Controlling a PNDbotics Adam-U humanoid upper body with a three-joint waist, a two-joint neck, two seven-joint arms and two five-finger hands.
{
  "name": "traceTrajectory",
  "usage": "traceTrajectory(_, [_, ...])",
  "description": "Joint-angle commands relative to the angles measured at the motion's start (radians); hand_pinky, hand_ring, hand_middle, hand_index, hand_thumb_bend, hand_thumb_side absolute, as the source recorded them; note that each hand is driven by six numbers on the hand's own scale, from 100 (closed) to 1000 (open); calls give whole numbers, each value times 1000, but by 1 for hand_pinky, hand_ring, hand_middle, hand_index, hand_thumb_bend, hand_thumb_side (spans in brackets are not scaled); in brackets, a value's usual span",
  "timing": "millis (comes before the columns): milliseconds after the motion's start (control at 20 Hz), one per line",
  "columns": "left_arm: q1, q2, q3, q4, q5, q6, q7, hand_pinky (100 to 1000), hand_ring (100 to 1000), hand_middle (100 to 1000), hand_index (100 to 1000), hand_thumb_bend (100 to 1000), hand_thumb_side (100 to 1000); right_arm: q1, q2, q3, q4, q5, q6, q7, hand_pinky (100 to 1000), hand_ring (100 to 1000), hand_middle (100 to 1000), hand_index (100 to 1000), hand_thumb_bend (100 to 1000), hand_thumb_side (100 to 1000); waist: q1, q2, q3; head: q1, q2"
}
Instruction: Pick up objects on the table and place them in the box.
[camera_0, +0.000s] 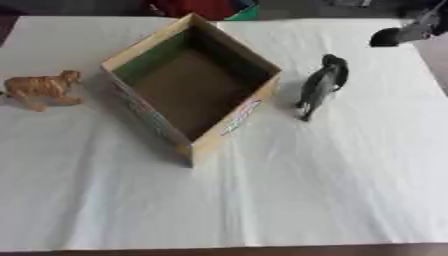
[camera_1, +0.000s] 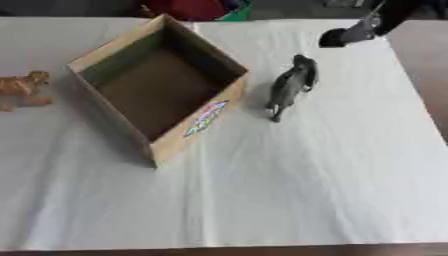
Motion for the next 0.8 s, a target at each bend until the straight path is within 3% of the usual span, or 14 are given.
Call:
traceTrajectory(50, [-7,28,4,-17,6,-12,5,577,719,782,853,109,867,-43,17,44,56,47,-4,42,878,1000,988,1000,496,683,5,-21,-1,-3,-14])
traceTrajectory(250, [-9,25,3,-17,9,-12,4,577,720,783,853,107,868,-47,34,70,80,55,-5,79,888,1000,981,1000,541,685,7,-18,0,-3,-19])
traceTrajectory(800, [-19,19,-1,-17,16,-12,-3,575,719,784,853,107,867,-26,66,125,109,-52,-5,169,896,1000,981,1000,574,651,10,-11,12,-6,-32])
